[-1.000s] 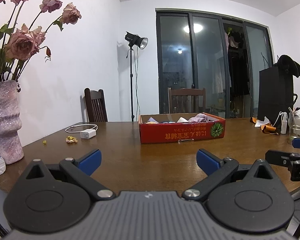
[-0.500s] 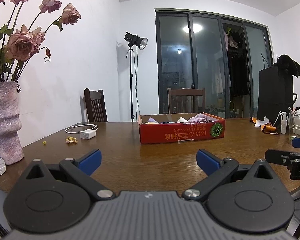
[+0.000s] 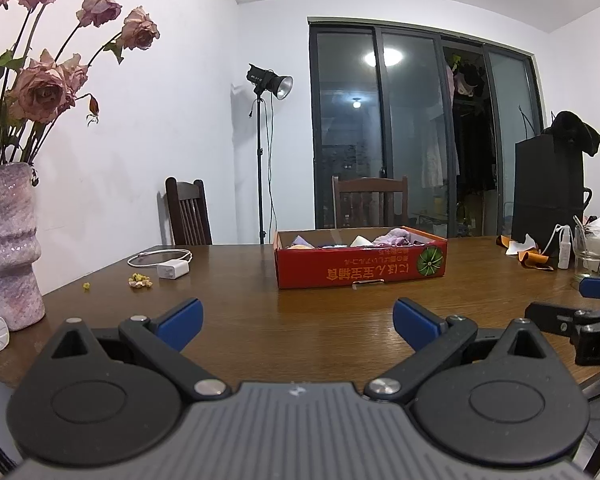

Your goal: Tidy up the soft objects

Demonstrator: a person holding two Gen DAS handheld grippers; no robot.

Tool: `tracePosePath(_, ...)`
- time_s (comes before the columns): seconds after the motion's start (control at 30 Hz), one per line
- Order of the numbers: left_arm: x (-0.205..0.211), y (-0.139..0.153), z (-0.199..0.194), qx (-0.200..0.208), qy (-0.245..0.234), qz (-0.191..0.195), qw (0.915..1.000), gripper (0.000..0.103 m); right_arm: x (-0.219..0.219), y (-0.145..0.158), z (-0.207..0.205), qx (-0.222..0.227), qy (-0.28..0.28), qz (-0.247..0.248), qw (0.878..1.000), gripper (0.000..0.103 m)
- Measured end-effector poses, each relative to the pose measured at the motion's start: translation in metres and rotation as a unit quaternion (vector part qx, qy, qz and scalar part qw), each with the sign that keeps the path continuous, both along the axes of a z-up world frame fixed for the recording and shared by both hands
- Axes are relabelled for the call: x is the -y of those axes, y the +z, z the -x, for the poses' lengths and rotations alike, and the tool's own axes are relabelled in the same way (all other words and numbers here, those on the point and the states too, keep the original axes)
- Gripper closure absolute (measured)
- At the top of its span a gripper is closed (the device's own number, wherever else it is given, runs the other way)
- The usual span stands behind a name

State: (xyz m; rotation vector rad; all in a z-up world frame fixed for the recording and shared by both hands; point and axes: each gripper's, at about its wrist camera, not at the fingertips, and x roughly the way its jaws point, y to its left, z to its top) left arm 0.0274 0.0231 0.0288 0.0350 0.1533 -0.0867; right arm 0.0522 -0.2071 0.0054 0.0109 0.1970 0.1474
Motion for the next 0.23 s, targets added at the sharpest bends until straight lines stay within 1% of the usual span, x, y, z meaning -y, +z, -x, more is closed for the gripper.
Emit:
tracePosePath(0.13, -0.0010, 0.0005, -0.0012, -0.002, 0.001, 0.006, 1.0000, 0.000, -0.0004, 0.0000, -0.0003, 0.001, 0.002, 0.002, 1.000, 0.000)
tracePosePath(0.23, 0.0002, -0.0006, 0.0016, 0.008, -0.008, -0.008, 0.9999, 0.000, 0.0006, 0.0008, -0.0002, 0.003, 0.002, 0.000, 1.000, 0.000)
